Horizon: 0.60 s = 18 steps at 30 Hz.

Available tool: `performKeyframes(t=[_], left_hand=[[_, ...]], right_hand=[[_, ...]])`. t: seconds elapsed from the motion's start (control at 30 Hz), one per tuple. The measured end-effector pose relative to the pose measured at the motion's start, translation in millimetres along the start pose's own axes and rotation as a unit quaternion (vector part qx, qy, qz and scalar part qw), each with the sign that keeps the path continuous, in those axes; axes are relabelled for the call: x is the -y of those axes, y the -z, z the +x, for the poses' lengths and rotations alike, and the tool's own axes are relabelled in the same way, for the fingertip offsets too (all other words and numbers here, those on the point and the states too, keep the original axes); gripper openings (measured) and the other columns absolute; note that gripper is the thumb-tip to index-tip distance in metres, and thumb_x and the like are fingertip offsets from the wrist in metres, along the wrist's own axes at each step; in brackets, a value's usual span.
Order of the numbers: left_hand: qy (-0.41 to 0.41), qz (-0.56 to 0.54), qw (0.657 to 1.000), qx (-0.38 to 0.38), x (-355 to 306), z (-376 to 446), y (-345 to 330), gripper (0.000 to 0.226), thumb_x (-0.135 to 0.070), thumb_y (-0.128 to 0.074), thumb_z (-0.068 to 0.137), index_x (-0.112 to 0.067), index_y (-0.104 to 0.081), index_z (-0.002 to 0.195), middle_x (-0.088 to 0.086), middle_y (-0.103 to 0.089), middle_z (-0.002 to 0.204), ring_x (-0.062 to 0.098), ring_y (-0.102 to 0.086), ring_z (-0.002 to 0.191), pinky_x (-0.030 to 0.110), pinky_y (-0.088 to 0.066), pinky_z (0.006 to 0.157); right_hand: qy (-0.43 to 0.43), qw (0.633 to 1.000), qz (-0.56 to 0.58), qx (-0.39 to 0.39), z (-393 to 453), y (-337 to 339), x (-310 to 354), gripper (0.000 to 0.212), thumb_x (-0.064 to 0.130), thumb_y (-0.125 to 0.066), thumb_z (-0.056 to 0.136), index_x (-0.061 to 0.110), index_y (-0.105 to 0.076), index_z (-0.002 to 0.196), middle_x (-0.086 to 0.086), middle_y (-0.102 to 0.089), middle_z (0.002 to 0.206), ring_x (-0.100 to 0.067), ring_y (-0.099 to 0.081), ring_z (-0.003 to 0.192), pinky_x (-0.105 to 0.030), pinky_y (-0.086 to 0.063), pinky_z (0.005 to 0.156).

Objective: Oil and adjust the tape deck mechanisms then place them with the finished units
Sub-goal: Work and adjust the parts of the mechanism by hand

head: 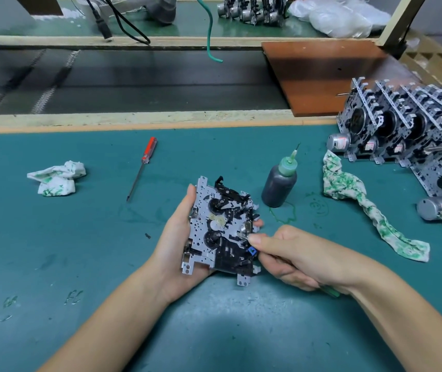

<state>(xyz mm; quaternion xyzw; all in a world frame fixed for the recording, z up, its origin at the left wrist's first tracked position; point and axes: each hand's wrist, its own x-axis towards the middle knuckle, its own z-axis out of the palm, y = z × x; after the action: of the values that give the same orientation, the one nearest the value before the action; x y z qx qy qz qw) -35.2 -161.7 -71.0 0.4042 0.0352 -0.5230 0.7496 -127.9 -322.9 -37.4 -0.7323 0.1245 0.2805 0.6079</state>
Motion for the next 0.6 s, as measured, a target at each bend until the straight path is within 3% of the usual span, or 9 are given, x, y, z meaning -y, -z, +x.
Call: performKeyframes(t=[0.37, 0.6], left_hand=[[-0.015, -0.008, 1.0, 0.002, 2.6, -0.5, 0.1, 0.069, -0.064, -0.032, 0.09, -0.01, -0.074, 0.103, 0.02, -0.067, 0.115, 0.03, -0.066, 0.104, 0.037, -0.058, 0.078], [-0.024, -0.025, 0.999, 0.018, 3.6, -2.2, 0.2, 0.072, -0.063, -0.03, 0.091, -0.007, -0.072, 0.108, 0.023, -0.064, 0.119, 0.033, -0.064, 0.109, 0.04, -0.056, 0.083]], right_hand=[[-0.012, 1.0, -0.01, 0.027, 0.1, 4.0, -1.3, 0.059, 0.042, -0.034, 0.099, 0.016, -0.029, 0.046, 0.005, -0.021, 0.032, -0.008, -0.015, 0.028, -0.013, -0.015, 0.036], [0.015, 0.999, -0.01, -0.029, 1.7, -6.2, -1.2, 0.063, 0.041, -0.035, 0.1, 0.022, -0.032, 0.04, 0.006, -0.022, 0.031, -0.008, -0.015, 0.028, -0.016, -0.015, 0.037]])
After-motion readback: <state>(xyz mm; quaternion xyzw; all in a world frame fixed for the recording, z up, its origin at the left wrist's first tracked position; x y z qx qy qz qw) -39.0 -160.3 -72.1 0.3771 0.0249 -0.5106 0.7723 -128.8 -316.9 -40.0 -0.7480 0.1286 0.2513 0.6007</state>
